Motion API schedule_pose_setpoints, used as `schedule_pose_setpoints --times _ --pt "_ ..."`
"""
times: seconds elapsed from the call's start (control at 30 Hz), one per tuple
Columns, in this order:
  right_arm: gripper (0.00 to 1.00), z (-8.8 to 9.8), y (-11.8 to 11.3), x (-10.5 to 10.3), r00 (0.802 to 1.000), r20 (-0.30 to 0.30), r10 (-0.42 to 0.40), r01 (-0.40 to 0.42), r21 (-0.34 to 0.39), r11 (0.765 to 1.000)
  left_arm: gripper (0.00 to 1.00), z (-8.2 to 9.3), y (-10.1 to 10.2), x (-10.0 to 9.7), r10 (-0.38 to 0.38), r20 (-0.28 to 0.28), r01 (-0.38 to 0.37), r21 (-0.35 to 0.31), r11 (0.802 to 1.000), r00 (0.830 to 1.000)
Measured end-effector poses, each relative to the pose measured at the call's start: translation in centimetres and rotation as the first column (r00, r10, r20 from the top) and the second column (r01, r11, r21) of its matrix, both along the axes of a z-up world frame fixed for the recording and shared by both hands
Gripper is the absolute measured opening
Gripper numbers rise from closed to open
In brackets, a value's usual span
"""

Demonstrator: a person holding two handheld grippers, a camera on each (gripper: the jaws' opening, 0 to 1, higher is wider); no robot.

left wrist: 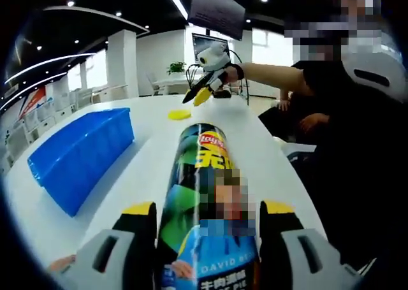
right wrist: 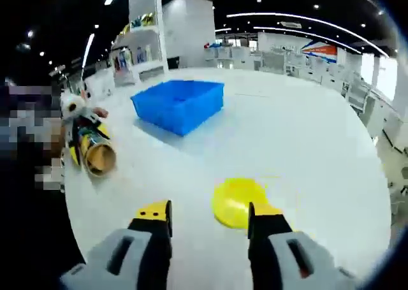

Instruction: Open the lid of the chip container on the table, take out the chips, place them into the box in front of the container, and close the lid

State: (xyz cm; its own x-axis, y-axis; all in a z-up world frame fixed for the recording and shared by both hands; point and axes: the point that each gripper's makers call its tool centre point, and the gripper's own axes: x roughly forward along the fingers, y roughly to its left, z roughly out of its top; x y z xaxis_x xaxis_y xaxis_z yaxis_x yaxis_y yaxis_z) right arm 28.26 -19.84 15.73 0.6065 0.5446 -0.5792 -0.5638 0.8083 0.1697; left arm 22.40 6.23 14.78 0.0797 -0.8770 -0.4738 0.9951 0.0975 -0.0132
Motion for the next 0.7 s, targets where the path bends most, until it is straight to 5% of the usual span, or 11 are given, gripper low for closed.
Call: schedule_pose_setpoints --times 0.1,0.17,0.2,0.27,0.4,0.47,0.57,0.7 --pt "0.36 1.5 5.6 -2.3 0.997 -0.015 0.079 -0.073 0.239 0.968 0.65 0.1 0.0 0.0 0.002 0.007 -0.002 -0.013 1.000 1.000" --pt "0.33 3.1 10.6 -4.8 0.981 -0.033 0.189 -0.156 0.433 0.888 0.65 0.2 0.0 0.1 0.003 0.007 -0.003 -0.017 1.000 1.000" --pt "0.33 3.9 13.0 -5.8 0.972 -0.051 0.231 -0.170 0.533 0.829 0.65 0.2 0.0 0.1 0.003 0.006 -0.003 -0.018 1.000 1.000" --pt "0.34 3.7 15.2 -6.1 0.962 -0.102 0.252 -0.142 0.600 0.787 0.65 0.2 0.0 0.1 0.003 0.007 -0.003 -0.014 1.000 1.000" --pt "0.25 2.5 18.3 -6.1 0.936 -0.173 0.308 -0.132 0.637 0.759 0.65 0.1 0.1 0.0 0.003 0.025 -0.003 -0.003 1.000 1.000" --pt "0.12 3.2 19.2 -5.8 0.923 -0.201 0.327 -0.111 0.676 0.728 0.65 0.1 0.1 -0.1 0.004 0.039 -0.004 0.001 1.000 0.999" --pt "0.04 2.1 18.8 -4.9 0.929 -0.220 0.298 -0.109 0.607 0.787 0.65 0.0 0.1 0.1 0.022 0.060 -0.022 -0.007 1.000 0.998" --pt "0.00 3.0 18.9 -4.3 0.907 -0.291 0.303 -0.043 0.653 0.756 0.65 0.7 0.0 0.3 0.071 0.096 -0.066 -0.061 0.996 0.993"
